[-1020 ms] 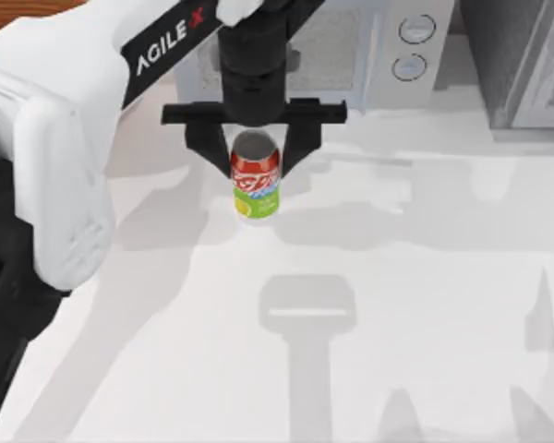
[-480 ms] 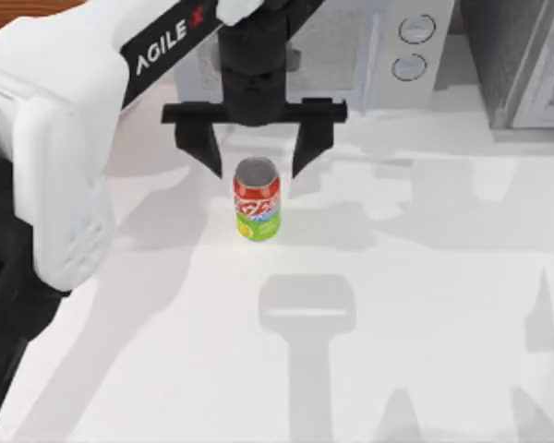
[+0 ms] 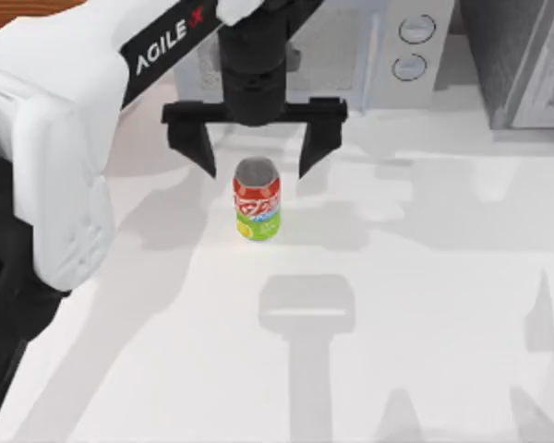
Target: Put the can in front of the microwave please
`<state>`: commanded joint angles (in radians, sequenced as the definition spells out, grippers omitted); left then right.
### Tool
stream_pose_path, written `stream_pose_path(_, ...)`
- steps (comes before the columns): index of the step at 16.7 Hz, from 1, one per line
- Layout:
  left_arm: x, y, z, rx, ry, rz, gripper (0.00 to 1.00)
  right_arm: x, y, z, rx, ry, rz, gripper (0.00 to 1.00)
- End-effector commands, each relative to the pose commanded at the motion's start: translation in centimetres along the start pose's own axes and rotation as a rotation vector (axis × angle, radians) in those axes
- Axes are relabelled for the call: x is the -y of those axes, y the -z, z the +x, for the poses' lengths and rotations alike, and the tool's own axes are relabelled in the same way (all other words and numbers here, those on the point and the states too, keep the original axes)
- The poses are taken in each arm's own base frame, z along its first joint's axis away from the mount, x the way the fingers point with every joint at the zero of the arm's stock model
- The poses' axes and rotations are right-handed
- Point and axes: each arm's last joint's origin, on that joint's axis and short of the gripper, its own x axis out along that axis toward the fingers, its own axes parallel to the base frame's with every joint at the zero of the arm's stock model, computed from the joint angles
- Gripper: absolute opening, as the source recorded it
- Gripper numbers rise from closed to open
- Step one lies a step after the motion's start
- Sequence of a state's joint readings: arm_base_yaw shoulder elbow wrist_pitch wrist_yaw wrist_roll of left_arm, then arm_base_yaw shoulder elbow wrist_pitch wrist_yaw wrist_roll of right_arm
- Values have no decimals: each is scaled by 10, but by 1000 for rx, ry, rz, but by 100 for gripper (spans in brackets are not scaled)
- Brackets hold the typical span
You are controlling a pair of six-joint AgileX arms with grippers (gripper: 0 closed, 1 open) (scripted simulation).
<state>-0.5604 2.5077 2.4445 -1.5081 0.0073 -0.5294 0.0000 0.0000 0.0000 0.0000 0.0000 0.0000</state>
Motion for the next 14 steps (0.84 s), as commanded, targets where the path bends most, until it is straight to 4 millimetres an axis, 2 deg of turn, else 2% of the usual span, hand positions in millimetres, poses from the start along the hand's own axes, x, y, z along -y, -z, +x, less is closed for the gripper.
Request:
stream_pose_path(4,1,-1,-3,-13,-9,-2,100,0,0,0,0,0,0,100)
stream_pose_path(9,1,0,-30,7,6,1,100,0,0,0,0,0,0,100)
stream_pose_path(14,-2,3,-39,3,2,0,100,0,0,0,0,0,0,100)
